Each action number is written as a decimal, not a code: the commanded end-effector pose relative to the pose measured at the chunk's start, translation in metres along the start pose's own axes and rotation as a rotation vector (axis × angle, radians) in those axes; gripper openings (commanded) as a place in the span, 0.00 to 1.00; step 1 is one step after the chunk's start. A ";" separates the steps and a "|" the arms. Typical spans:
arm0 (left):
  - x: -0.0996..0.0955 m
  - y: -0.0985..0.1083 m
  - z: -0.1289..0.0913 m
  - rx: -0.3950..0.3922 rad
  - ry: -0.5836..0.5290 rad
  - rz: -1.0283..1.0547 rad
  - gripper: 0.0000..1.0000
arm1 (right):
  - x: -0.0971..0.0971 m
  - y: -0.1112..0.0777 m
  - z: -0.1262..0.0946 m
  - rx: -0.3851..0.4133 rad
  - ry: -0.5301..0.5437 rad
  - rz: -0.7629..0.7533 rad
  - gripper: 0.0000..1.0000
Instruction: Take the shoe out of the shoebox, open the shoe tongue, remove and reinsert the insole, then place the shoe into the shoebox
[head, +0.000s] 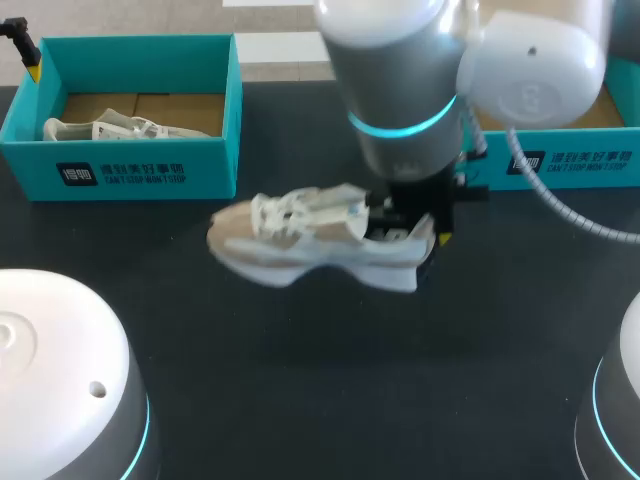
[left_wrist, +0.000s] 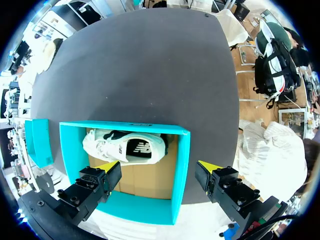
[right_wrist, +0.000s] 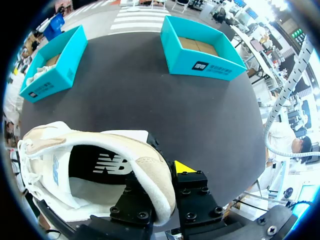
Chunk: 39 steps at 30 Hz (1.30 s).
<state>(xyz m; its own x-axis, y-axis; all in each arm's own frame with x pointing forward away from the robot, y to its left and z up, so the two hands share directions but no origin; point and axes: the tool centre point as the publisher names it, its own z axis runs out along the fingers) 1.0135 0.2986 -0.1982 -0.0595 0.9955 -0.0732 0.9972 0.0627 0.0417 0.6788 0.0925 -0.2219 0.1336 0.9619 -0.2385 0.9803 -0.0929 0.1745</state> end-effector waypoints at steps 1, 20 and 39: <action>0.000 -0.001 0.000 -0.002 0.003 0.000 1.00 | 0.017 -0.011 0.009 0.005 0.014 -0.033 0.00; 0.000 -0.001 0.000 -0.002 0.003 0.000 1.00 | 0.017 -0.011 0.009 0.005 0.014 -0.033 0.00; 0.000 -0.001 0.000 -0.002 0.003 0.000 1.00 | 0.087 -0.031 0.111 0.024 0.012 -0.057 0.00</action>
<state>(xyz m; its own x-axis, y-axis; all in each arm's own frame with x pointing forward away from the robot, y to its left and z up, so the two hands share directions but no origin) 1.0135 0.2985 -0.1982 -0.0594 0.9955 -0.0732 0.9972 0.0626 0.0417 0.6778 0.1316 -0.3343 0.0599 0.9732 -0.2220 0.9905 -0.0304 0.1341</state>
